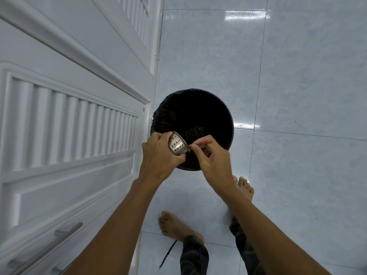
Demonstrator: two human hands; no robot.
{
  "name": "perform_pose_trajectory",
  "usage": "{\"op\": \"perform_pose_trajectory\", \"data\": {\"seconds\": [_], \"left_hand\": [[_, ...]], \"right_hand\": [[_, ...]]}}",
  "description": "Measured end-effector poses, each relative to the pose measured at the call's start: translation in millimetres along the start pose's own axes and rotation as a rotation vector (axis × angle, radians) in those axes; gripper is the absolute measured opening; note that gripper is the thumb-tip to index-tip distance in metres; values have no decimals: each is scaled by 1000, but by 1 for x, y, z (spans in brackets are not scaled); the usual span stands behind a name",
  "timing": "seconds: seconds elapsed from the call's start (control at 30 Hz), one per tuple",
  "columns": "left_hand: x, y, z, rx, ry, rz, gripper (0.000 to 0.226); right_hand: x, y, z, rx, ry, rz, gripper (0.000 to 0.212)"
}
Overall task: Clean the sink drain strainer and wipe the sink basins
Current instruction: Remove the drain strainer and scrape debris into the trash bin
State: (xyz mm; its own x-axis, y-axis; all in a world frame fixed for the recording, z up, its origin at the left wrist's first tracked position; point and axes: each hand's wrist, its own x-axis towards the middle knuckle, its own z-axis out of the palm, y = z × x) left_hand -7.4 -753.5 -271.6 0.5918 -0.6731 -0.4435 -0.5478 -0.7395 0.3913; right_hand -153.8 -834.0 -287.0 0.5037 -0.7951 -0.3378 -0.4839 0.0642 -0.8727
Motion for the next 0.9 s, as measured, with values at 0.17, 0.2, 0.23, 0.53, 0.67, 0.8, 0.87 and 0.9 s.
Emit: {"op": "perform_pose_trajectory", "data": {"seconds": [0.17, 0.2, 0.23, 0.53, 0.67, 0.8, 0.87, 0.9], "left_hand": [[-3, -2, 4, 8, -31, -46, 78], [-2, -3, 5, 5, -33, -49, 78], [-1, -3, 5, -2, -34, -46, 77], [-4, 2, 2, -209, 22, 42, 74], [-4, 5, -3, -331, 92, 133, 69], [-2, 2, -13, -320, 143, 188, 70], [-2, 6, -13, -305, 102, 215, 71], [-2, 8, -12, -297, 94, 216, 71]], "right_hand": [[9, 10, -7, -26, 186, 135, 9], [9, 8, -6, 33, 129, 109, 7], [7, 6, -4, 63, 47, 82, 6], [27, -16, -17, 92, 59, 50, 7], [19, -28, -21, 89, -51, -3, 7], [18, -21, -39, -154, -17, -57, 12], [21, -22, -40, -253, 64, -98, 12], [21, -25, -36, -270, 89, -134, 9]]}}
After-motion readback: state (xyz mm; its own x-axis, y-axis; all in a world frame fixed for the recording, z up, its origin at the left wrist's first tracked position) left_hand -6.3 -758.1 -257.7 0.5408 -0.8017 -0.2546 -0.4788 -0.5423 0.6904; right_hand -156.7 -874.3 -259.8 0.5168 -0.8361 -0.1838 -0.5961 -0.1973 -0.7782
